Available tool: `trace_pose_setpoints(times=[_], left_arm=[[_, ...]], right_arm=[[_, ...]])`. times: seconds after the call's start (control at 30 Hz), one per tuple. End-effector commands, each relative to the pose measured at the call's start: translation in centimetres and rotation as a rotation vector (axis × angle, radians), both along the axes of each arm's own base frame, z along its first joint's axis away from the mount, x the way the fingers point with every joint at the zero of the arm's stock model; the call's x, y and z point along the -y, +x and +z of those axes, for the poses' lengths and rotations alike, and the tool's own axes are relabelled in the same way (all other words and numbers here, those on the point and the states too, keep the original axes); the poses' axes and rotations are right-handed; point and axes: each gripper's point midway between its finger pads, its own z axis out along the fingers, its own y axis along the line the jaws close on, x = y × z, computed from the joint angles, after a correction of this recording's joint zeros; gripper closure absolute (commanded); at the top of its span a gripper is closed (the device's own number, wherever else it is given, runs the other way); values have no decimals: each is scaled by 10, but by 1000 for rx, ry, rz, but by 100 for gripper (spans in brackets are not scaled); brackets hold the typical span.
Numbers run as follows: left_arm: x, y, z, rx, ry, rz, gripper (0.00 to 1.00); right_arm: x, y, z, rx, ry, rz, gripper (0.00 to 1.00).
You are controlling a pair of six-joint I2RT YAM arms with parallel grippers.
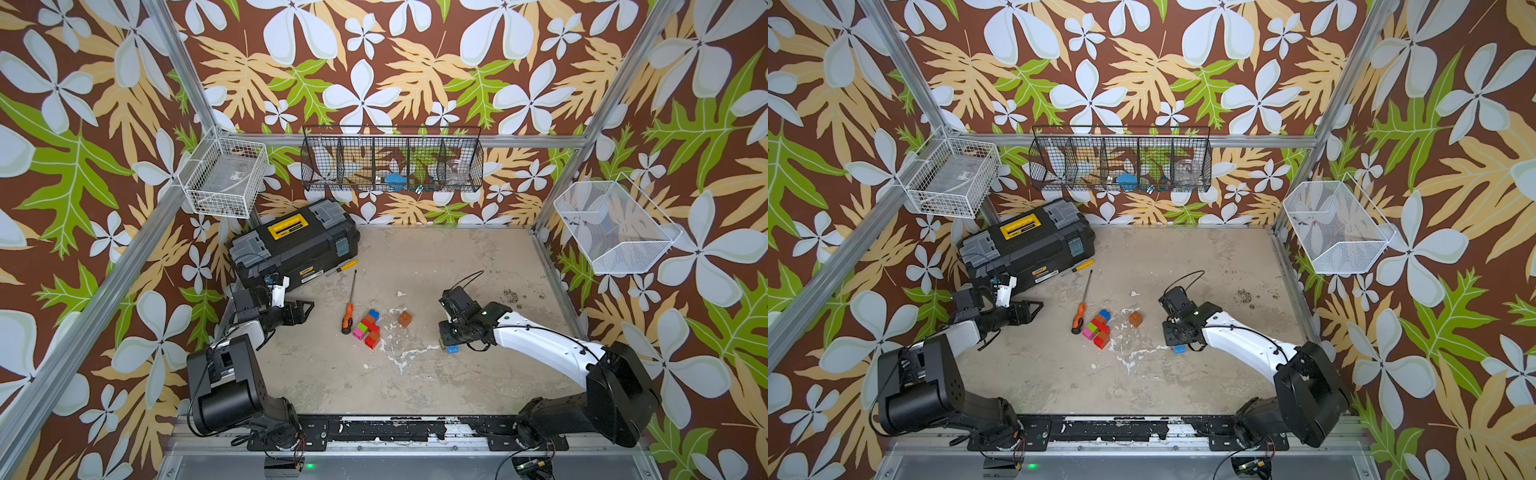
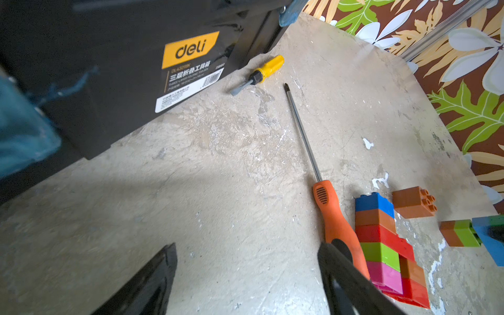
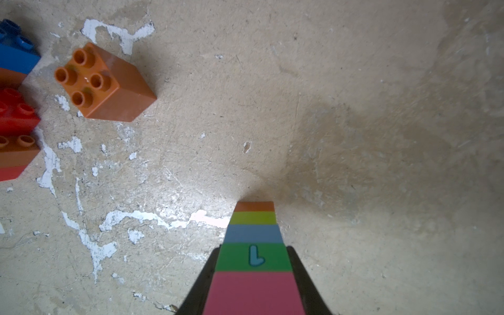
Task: Assemble the letter h with lego
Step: Assemble the lego brick with the lego brick.
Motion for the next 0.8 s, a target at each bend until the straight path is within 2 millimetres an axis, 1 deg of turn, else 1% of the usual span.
trace_pose_setpoints(times=[0.0, 0.37, 0.47, 0.6, 0.77], left_arm=[[2, -1, 1, 5, -4, -14, 15], [1, -1, 0, 3, -6, -12, 15], [1, -1, 0, 2, -5, -11, 15], [0, -1, 1, 4, -6, -9, 15], [1, 0, 1, 5, -6, -11, 15]], right_arm=[[7, -15, -7, -70, -33, 19, 87], [3, -23, -8, -90, -44, 56, 87], [5, -25, -10, -95, -56, 61, 87], [8, -28, -14, -99, -83, 65, 87], [13, -35, -25, -125, -131, 73, 92]])
